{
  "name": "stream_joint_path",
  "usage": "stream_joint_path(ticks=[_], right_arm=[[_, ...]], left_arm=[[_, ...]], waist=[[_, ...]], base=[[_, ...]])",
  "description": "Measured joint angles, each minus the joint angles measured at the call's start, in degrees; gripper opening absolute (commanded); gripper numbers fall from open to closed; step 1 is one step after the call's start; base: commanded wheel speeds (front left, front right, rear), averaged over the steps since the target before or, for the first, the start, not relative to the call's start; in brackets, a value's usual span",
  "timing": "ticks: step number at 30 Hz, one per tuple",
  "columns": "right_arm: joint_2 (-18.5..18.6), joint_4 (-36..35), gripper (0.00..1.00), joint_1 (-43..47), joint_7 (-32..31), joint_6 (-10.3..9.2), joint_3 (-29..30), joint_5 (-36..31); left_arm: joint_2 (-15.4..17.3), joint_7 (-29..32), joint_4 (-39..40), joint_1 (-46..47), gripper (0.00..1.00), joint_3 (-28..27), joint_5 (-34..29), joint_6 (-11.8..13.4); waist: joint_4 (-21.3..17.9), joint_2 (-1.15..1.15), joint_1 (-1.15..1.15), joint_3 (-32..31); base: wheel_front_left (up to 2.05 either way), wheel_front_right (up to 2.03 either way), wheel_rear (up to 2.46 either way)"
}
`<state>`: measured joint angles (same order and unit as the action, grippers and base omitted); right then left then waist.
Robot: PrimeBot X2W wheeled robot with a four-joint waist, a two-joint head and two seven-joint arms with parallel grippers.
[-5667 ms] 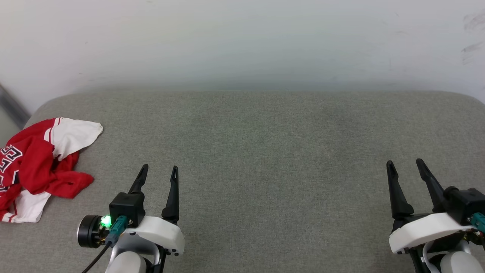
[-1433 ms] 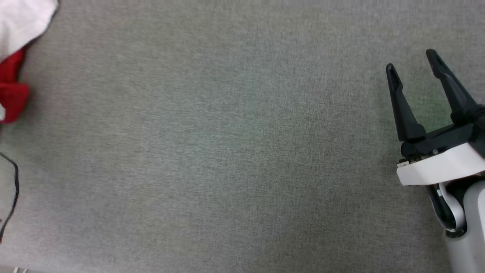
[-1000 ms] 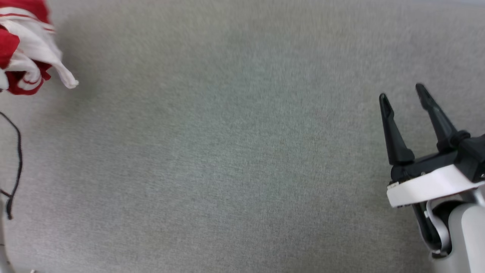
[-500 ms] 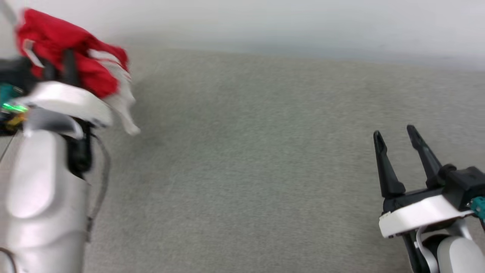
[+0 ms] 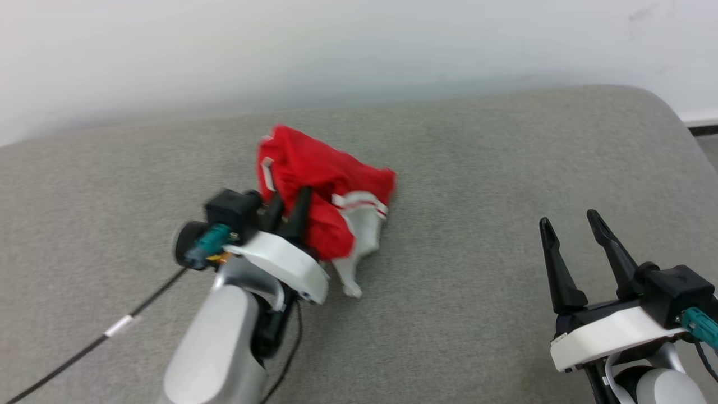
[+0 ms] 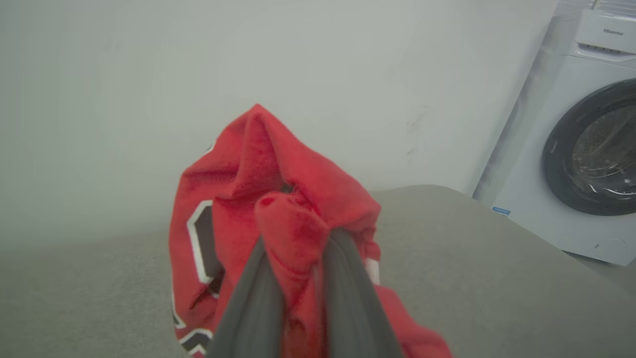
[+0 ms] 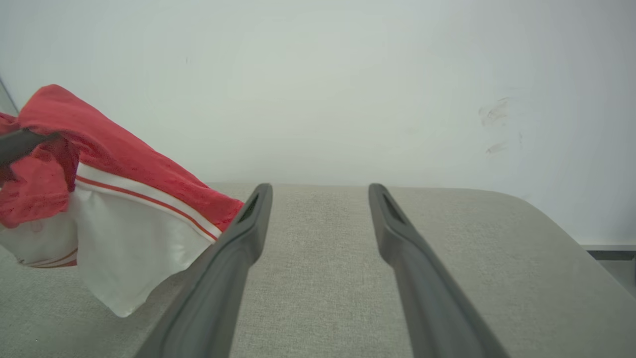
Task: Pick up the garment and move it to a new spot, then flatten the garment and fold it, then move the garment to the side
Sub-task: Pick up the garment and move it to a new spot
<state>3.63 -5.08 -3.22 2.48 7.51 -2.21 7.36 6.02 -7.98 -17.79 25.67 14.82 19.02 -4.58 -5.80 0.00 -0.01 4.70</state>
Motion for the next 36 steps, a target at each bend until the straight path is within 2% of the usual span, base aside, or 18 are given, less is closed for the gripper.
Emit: stream_joint_path(ticks=[7, 14, 15, 16, 20, 25, 31, 36], right_arm=[[-0.20, 0.10, 1.00, -0.53, 0.73, 0.00, -0.43, 1.21], [-0.33, 1.47, 1.00, -2.09, 2.27, 0.00, -0.27, 1.85], [-0.34, 1.67, 1.00, -2.36, 2.56, 0.00, -0.15, 1.85], [-0.35, 1.92, 1.00, -2.55, 2.61, 0.00, -0.01, 1.86], [-0.40, 2.93, 1.00, -2.91, 2.79, 0.00, 0.88, 2.01], [0.00, 3.20, 1.00, -2.49, 2.44, -0.01, 2.11, 1.60], [0.49, 2.27, 1.00, -0.70, 1.15, 0.00, 3.49, 0.49], [0.48, 1.07, 1.00, 0.94, 0.00, 0.00, 3.89, 0.09]], left_arm=[[-1.59, 2.30, -2.74, -3.16, 0.00, 6.67, -1.76, -0.16], [0.44, 3.36, -7.14, -3.58, 0.00, 8.37, -4.42, 1.22], [0.58, 3.41, -7.49, -3.58, 0.33, 8.44, -4.30, 1.19], [0.69, 3.56, -7.78, -3.55, 1.00, 8.76, -4.46, 1.10], [0.33, 1.54, -7.32, -3.58, 1.00, 8.88, -4.08, 1.03], [-0.68, -3.04, -5.02, -4.21, 1.00, 7.62, -2.59, 2.20], [-1.05, -5.61, -1.68, -5.83, 1.00, 4.88, -1.49, 5.48], [0.96, -6.32, -0.02, -8.18, 1.00, 2.03, -1.42, 8.16]], waist=[[-4.42, 0.00, 0.01, 3.06], [-6.10, 0.00, 0.01, 7.89], [-6.10, 0.00, 0.01, 8.38], [-5.93, 0.00, 0.01, 8.67], [-4.69, 0.00, 0.01, 8.26], [-2.78, 0.00, 0.01, 5.83], [0.59, 0.00, 0.01, 2.55], [3.20, 0.00, 0.01, 0.37]], base=[[0.00, 0.00, 0.00], [0.00, 0.00, 0.00], [0.00, 0.00, 0.00], [0.00, 0.00, 0.00], [0.00, 0.00, 0.00], [0.00, 0.00, 0.00], [0.00, 0.00, 0.00], [0.00, 0.00, 0.00]])
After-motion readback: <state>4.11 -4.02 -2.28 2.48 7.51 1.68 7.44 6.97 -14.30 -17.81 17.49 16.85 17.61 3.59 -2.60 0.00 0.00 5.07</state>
